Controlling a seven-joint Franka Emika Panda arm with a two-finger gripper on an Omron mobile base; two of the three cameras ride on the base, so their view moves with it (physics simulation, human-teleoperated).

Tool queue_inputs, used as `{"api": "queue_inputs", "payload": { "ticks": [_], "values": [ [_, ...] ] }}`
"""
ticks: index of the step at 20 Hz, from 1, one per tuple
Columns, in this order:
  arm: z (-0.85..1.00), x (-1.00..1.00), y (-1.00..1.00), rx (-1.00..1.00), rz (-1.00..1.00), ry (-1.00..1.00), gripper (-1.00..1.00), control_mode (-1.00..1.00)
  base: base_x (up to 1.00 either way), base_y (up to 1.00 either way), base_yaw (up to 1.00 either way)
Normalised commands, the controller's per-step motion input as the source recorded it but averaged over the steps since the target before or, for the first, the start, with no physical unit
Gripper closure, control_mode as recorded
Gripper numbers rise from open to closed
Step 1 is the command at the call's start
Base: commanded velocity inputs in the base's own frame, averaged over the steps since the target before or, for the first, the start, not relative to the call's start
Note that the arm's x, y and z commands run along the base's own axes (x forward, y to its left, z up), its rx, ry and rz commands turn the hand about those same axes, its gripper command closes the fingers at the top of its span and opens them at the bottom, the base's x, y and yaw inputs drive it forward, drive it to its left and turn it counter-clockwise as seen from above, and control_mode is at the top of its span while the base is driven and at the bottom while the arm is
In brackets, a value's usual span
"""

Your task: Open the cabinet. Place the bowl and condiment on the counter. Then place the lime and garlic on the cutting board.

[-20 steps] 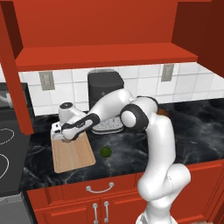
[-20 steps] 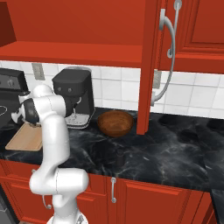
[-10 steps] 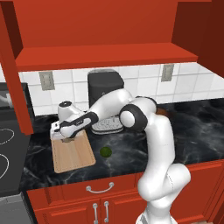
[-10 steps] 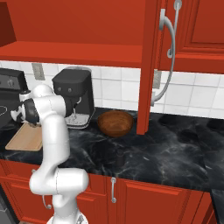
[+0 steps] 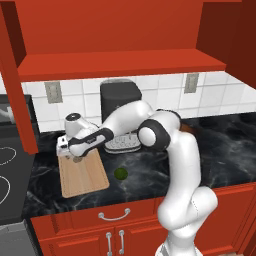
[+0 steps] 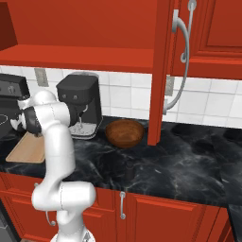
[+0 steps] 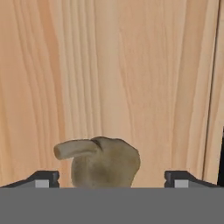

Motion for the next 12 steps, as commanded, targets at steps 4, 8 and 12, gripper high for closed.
{"api": "queue_inputs", "payload": {
  "ticks": [4, 8, 12],
  "values": [
    [0.42, -0.01, 0.00, 0.00, -0.02, -0.13, -1.00, -1.00, 0.00, 0.00, 0.00],
    [0.42, -0.11, -0.03, 0.00, -0.03, -0.06, -1.00, -1.00, 0.00, 0.00, 0.00],
    [0.37, -0.26, -0.22, 0.00, -0.03, -0.05, -1.00, -1.00, 0.00, 0.00, 0.00]
  ]
}}
